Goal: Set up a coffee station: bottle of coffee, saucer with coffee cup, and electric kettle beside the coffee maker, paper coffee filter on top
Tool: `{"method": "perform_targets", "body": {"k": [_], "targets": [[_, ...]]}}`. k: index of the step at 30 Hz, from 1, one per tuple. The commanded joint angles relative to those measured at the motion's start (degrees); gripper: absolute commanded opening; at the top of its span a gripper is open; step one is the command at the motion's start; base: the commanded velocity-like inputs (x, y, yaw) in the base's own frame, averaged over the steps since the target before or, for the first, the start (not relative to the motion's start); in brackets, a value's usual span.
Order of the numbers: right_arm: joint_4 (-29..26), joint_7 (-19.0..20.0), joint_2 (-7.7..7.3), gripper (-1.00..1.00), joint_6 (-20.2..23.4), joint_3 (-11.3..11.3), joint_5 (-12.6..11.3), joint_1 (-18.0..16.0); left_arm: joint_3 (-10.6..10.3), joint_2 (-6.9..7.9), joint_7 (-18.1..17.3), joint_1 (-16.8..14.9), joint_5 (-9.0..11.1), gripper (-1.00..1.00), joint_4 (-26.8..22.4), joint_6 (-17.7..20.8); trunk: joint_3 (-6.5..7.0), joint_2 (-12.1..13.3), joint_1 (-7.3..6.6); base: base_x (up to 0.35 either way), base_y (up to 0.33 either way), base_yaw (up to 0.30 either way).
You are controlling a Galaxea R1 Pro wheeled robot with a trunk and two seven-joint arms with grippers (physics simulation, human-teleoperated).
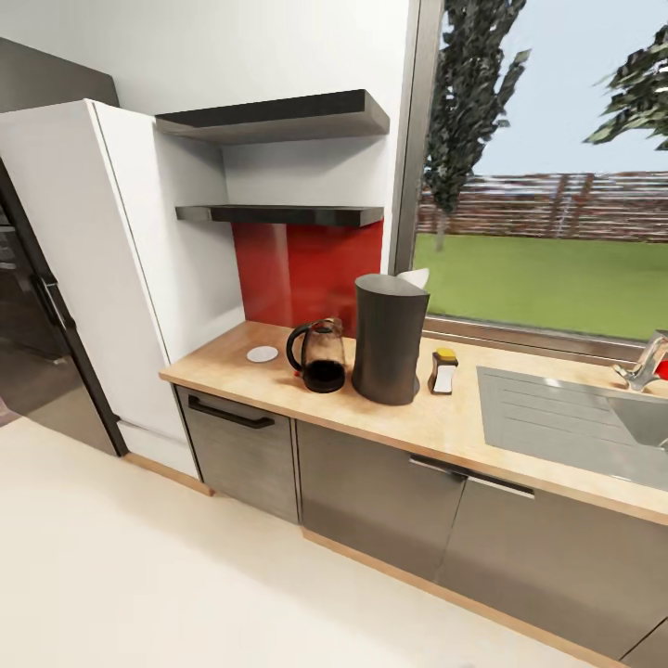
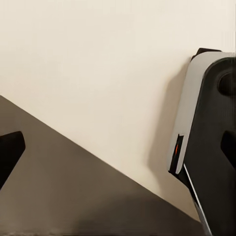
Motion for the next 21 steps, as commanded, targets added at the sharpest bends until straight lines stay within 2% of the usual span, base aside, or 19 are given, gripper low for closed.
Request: {"method": "perform_targets", "body": {"k": [1,8,21], "targets": [[0.07,-0.18,-0.19,1.0,0.12,0.51,-0.58,0.12,0.17,-0.25,0.16,0.01,-0.31,1.0,0.15,0.1,-0.11,-0.11,0.04,0.0,0.0,0.0],[0.05,-0.14,-0.21,1.0,1.18,0.42,-0.6,0.42,0.18,-1.9,0.53,0.01,-0.34,1.0,0.65,0.72,-0.04,-0.11,0.04,0.0,0.0,-0.043],[0.07,-0.05,-0.12,1.0,1.15,0.41,-0.58,1.87,-0.25,-1.9,0.28,0.1,-0.42,1.0,2.73,0.56,-0.01,-0.11,0.04,0.0,0.0,-0.006]]}}
